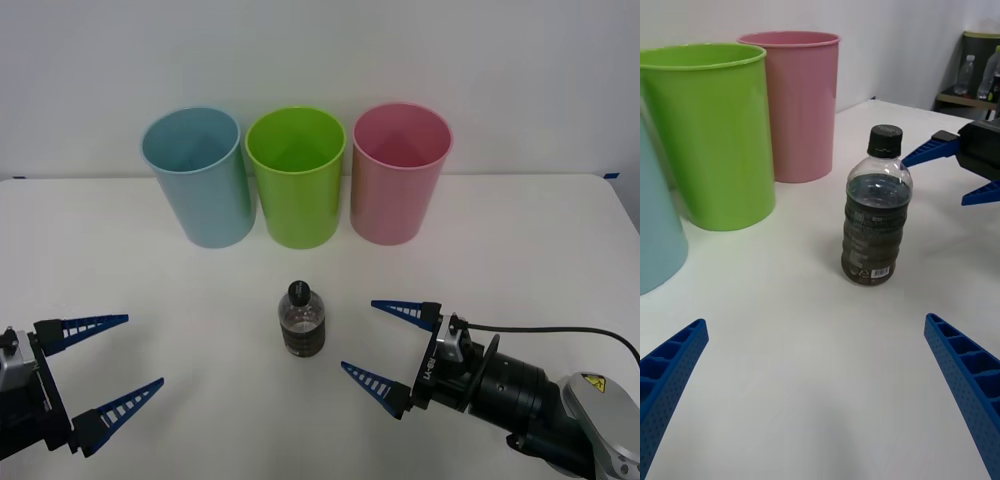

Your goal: Put cans in the blue bin and PET bottles in the pink bin and trash in the green bin.

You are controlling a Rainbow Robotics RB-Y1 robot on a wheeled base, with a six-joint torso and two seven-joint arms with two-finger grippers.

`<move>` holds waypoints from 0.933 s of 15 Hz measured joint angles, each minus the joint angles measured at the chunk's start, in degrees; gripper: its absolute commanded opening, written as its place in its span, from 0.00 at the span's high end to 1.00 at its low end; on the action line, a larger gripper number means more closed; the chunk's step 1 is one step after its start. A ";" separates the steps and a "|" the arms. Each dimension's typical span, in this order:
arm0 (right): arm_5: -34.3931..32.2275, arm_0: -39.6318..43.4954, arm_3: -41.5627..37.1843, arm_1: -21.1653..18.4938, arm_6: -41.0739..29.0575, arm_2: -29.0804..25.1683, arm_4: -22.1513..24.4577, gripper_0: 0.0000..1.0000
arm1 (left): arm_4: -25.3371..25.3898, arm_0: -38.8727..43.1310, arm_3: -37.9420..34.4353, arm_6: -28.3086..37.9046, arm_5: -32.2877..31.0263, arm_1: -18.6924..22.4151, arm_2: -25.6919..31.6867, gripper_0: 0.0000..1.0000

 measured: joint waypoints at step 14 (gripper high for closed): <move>0.00 0.00 0.00 0.00 0.00 0.00 0.00 0.00 | -4.91 10.50 -9.45 6.26 -4.47 1.82 8.89 0.00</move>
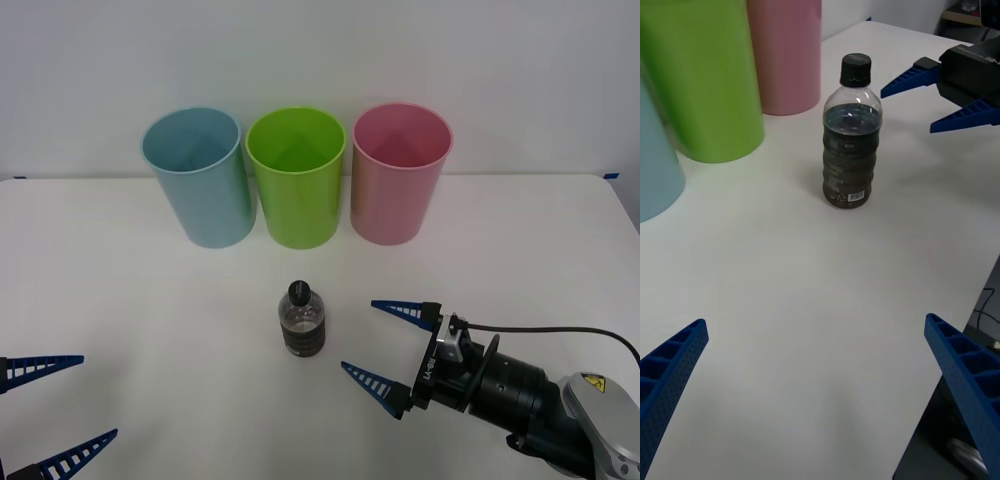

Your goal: Put cans in the blue bin and PET bottles in the pink bin and trash in the green bin.

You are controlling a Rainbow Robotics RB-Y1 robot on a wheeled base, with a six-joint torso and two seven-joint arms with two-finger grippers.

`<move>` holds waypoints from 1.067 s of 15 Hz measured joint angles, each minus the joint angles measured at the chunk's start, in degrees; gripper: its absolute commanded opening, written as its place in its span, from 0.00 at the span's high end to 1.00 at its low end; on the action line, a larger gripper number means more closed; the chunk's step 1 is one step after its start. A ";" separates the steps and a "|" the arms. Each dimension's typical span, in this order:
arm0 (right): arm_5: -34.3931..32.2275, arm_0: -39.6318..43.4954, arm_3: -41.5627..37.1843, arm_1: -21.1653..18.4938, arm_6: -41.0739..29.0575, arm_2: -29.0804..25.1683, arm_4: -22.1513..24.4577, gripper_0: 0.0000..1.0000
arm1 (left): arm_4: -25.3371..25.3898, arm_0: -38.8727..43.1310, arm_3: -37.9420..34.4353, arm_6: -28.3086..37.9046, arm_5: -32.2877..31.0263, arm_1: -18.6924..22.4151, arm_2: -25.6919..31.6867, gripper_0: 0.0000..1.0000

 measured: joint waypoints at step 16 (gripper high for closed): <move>0.00 0.00 0.00 0.00 0.00 0.00 0.00 0.00 | 2.50 0.12 0.05 3.63 -1.99 -0.01 1.24 0.00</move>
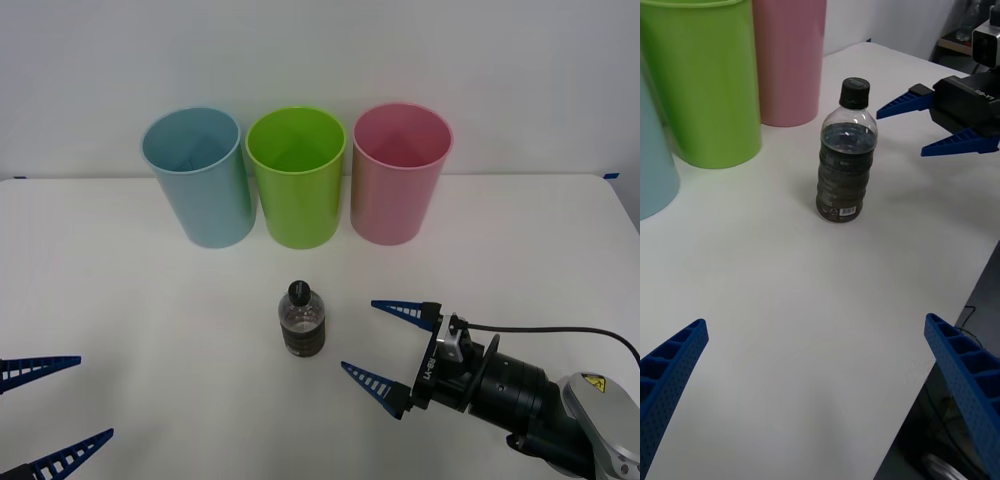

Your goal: Put cans in the blue bin and PET bottles in the pink bin and trash in the green bin.

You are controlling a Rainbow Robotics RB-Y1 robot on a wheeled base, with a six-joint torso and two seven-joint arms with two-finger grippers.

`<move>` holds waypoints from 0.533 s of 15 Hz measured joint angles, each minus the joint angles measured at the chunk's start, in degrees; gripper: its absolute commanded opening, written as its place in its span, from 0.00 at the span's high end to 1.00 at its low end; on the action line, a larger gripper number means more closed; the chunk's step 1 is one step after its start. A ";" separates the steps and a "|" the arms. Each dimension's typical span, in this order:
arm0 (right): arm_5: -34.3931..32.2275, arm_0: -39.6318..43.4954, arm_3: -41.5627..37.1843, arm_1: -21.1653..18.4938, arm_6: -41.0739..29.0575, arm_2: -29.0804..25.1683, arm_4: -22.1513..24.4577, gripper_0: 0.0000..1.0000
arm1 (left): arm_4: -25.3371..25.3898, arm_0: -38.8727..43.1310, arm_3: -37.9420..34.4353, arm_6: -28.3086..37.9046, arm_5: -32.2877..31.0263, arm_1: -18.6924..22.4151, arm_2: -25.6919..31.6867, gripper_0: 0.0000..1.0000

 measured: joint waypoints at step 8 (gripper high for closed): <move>0.00 0.00 0.00 0.00 0.00 0.00 0.00 0.00 | 0.51 -0.07 0.00 0.99 -0.27 0.00 -0.44 0.00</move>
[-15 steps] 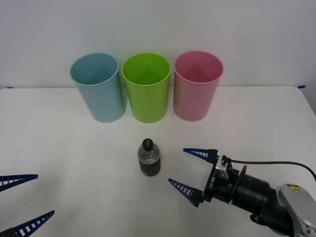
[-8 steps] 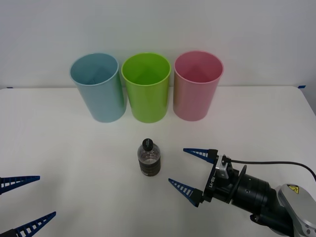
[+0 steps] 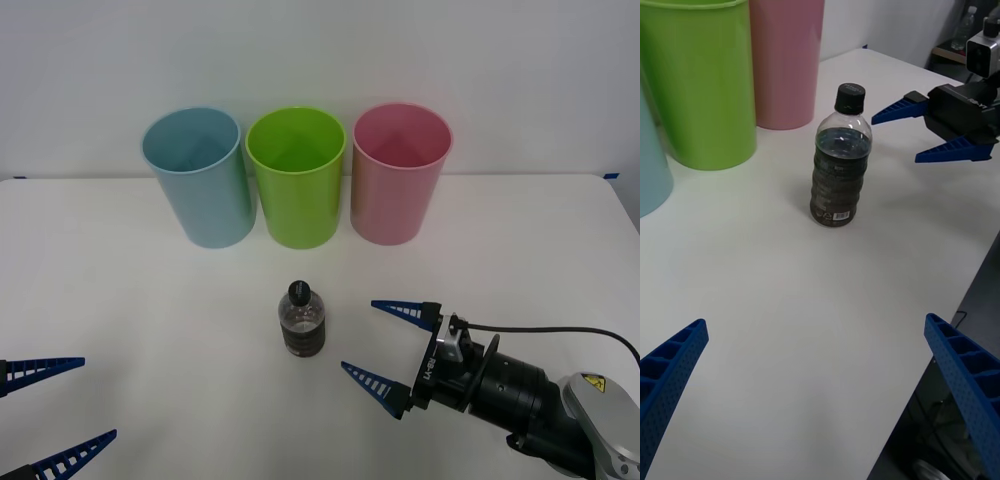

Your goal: Put cans in the blue bin and PET bottles in the pink bin and trash in the green bin.

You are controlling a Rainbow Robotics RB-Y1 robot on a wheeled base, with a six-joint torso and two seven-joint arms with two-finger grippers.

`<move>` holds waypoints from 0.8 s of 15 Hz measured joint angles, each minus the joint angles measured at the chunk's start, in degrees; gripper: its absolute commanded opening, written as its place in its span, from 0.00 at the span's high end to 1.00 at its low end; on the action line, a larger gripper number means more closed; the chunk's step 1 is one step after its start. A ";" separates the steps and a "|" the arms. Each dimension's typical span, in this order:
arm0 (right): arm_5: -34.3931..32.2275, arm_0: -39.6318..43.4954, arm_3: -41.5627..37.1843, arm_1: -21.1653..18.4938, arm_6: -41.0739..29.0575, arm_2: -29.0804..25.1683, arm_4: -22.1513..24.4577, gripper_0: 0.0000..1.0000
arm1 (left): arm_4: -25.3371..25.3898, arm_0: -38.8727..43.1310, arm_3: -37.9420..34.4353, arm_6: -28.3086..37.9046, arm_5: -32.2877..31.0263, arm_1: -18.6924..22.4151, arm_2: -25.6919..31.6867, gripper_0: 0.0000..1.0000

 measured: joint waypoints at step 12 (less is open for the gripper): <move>0.00 0.00 0.00 0.00 0.00 0.00 0.00 0.00 | 0.02 0.07 0.00 0.55 -0.62 0.00 -1.06 0.00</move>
